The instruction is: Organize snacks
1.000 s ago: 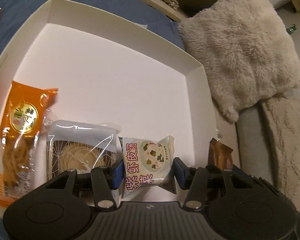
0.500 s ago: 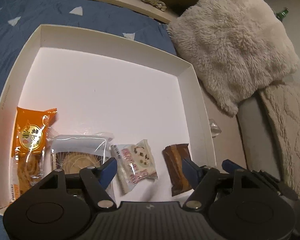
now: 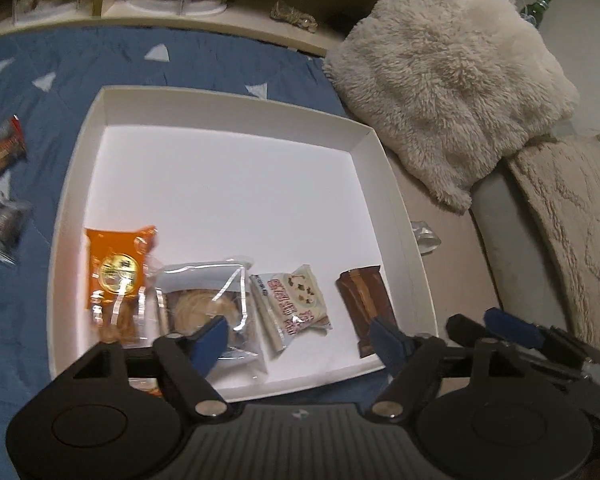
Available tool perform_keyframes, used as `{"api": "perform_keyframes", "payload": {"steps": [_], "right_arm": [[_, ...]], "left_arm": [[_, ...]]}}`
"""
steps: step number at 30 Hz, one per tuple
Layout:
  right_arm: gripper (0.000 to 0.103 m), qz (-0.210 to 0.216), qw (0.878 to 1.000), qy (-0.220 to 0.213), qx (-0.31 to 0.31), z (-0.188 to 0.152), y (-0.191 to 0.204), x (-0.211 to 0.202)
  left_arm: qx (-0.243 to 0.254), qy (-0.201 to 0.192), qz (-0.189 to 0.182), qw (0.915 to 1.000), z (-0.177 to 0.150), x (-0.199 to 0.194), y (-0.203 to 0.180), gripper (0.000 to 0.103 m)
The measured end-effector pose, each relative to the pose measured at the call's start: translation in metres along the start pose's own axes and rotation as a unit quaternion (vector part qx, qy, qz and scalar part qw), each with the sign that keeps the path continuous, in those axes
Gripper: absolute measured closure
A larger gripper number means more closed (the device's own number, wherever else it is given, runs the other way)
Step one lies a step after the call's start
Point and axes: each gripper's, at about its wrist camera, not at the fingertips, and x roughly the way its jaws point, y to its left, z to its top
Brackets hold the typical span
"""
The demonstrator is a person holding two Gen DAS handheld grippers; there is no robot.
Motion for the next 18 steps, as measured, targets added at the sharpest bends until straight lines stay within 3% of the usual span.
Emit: {"api": "perform_keyframes", "payload": {"steps": [5, 11, 13, 18], "right_arm": [[0.021, -0.007, 1.000, -0.008, 0.016, -0.002, 0.003, -0.018], [0.001, -0.029, 0.999, -0.013, 0.034, -0.007, 0.006, -0.034], [0.000, -0.033, 0.999, -0.016, 0.035, -0.008, 0.007, -0.037], [0.000, -0.030, 0.999, -0.025, 0.034, -0.009, 0.019, -0.045]], "left_arm": [[0.026, -0.005, 0.013, 0.9995, -0.005, -0.018, 0.003, 0.020], [0.057, -0.031, 0.031, 0.9974, -0.011, -0.042, 0.008, 0.006], [0.063, -0.042, 0.031, 0.9967, -0.013, -0.050, 0.012, 0.000], [0.076, -0.068, 0.039, 0.9940, -0.016, -0.069, 0.023, 0.000]]}}
